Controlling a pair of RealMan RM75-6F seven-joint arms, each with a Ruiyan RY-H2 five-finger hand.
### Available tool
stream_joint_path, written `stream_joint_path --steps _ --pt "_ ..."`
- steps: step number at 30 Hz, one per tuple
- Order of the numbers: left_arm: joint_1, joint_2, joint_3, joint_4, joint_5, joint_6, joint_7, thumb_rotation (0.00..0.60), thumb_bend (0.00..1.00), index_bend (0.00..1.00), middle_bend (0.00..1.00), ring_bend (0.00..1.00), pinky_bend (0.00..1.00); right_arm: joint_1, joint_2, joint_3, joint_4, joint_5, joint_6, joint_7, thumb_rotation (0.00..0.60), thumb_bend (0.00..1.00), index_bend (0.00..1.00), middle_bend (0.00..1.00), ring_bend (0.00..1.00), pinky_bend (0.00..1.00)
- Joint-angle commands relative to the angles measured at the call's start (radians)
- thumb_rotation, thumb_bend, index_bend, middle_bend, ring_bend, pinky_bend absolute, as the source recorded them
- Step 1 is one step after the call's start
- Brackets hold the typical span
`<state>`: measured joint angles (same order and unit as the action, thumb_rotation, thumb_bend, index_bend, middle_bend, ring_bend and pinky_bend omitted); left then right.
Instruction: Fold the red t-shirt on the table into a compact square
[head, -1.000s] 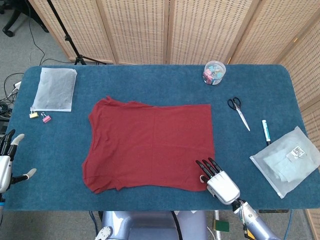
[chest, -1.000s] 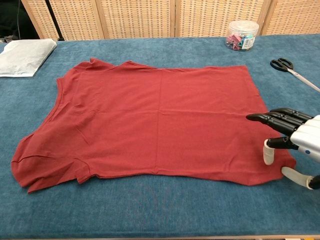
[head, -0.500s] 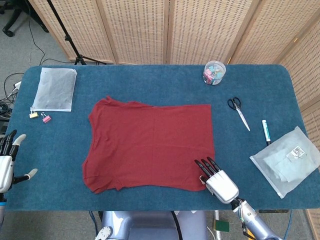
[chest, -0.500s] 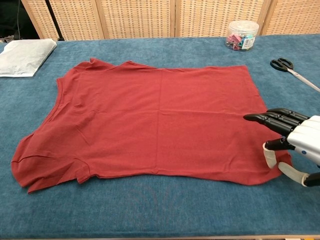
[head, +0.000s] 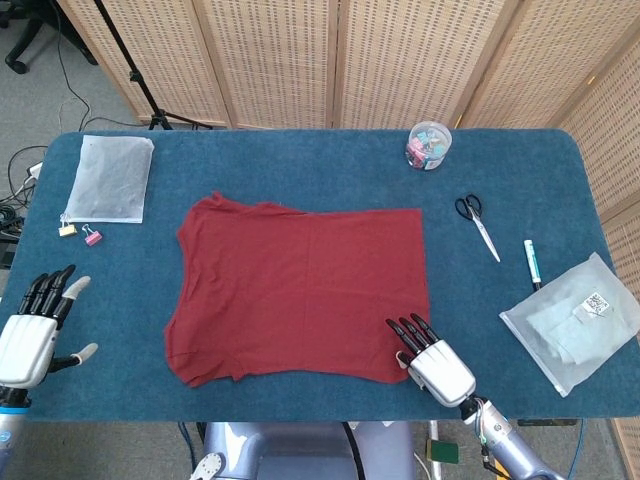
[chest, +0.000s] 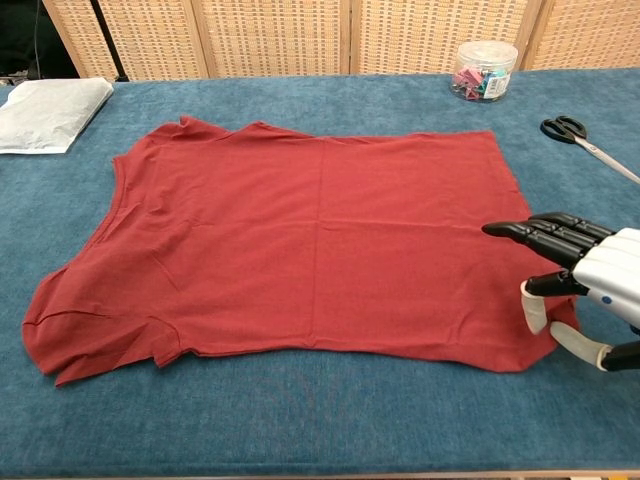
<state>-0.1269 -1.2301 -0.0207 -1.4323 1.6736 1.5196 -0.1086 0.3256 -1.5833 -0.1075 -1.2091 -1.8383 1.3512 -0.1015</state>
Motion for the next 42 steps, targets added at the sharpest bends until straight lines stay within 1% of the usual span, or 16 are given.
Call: stream_joint_path --steps 1,3,4,7,10,13,18,21,26,30,36,38,42 --pt "-0.042 -0.098 0.069 0.181 0.122 0.022 -0.130 0.600 0.00 0.21 0.00 0.00 0.00 0.001 0.007 0.000 -0.010 0.002 0.010 0.009 0.600 0.52 0.66 0.00 0.00 0.00" --pt "-0.052 -0.139 0.082 0.252 0.151 0.038 -0.168 0.600 0.00 0.28 0.00 0.00 0.00 0.001 0.011 0.000 -0.014 0.002 0.016 0.011 0.600 0.52 0.66 0.00 0.00 0.00" --pt "-0.054 -0.149 0.085 0.268 0.156 0.042 -0.177 0.600 0.00 0.31 0.00 0.00 0.00 0.001 0.012 0.000 -0.015 0.002 0.017 0.011 0.600 0.52 0.66 0.00 0.00 0.00" --pt "-0.065 -0.185 0.095 0.316 0.167 0.045 -0.211 0.600 0.01 0.35 0.00 0.00 0.00 0.002 0.015 0.000 -0.019 0.005 0.017 0.014 0.600 0.52 0.66 0.00 0.00 0.00" --pt "-0.076 -0.208 0.107 0.340 0.175 0.036 -0.234 0.600 0.02 0.38 0.00 0.00 0.00 0.004 0.016 0.001 -0.020 0.009 0.016 0.014 0.600 0.52 0.66 0.00 0.00 0.00" --pt "-0.089 -0.233 0.118 0.368 0.186 0.029 -0.250 0.600 0.03 0.39 0.00 0.00 0.00 0.005 0.017 0.002 -0.022 0.013 0.015 0.014 0.600 0.52 0.66 0.00 0.00 0.00" --pt "-0.120 -0.306 0.135 0.441 0.205 0.014 -0.306 0.600 0.03 0.42 0.00 0.00 0.00 0.007 0.022 0.006 -0.027 0.022 0.016 0.018 0.600 0.52 0.66 0.00 0.00 0.00" --pt "-0.130 -0.334 0.144 0.474 0.208 0.009 -0.314 0.600 0.04 0.43 0.00 0.00 0.00 0.007 0.024 0.006 -0.028 0.027 0.015 0.018 0.600 0.52 0.66 0.00 0.00 0.00" --pt "-0.135 -0.357 0.155 0.504 0.205 0.001 -0.317 0.600 0.04 0.43 0.00 0.00 0.00 0.008 0.025 0.007 -0.030 0.030 0.014 0.019 0.600 0.52 0.66 0.00 0.00 0.00" --pt "-0.140 -0.393 0.161 0.556 0.194 -0.008 -0.319 0.600 0.05 0.43 0.00 0.00 0.00 0.009 0.028 0.010 -0.032 0.035 0.015 0.021 0.600 0.52 0.66 0.00 0.00 0.00" --pt "-0.146 -0.415 0.164 0.592 0.175 -0.016 -0.329 0.600 0.06 0.43 0.00 0.00 0.00 0.008 0.028 0.008 -0.031 0.037 0.017 0.019 0.600 0.52 0.66 0.00 0.00 0.00" --pt "-0.149 -0.422 0.166 0.601 0.170 -0.018 -0.337 0.600 0.08 0.43 0.00 0.00 0.00 0.008 0.028 0.008 -0.031 0.037 0.019 0.017 0.600 0.52 0.66 0.00 0.00 0.00" --pt "-0.153 -0.432 0.170 0.616 0.162 -0.024 -0.349 0.600 0.14 0.44 0.00 0.00 0.00 0.009 0.029 0.008 -0.031 0.040 0.018 0.016 0.600 0.52 0.66 0.00 0.00 0.00"
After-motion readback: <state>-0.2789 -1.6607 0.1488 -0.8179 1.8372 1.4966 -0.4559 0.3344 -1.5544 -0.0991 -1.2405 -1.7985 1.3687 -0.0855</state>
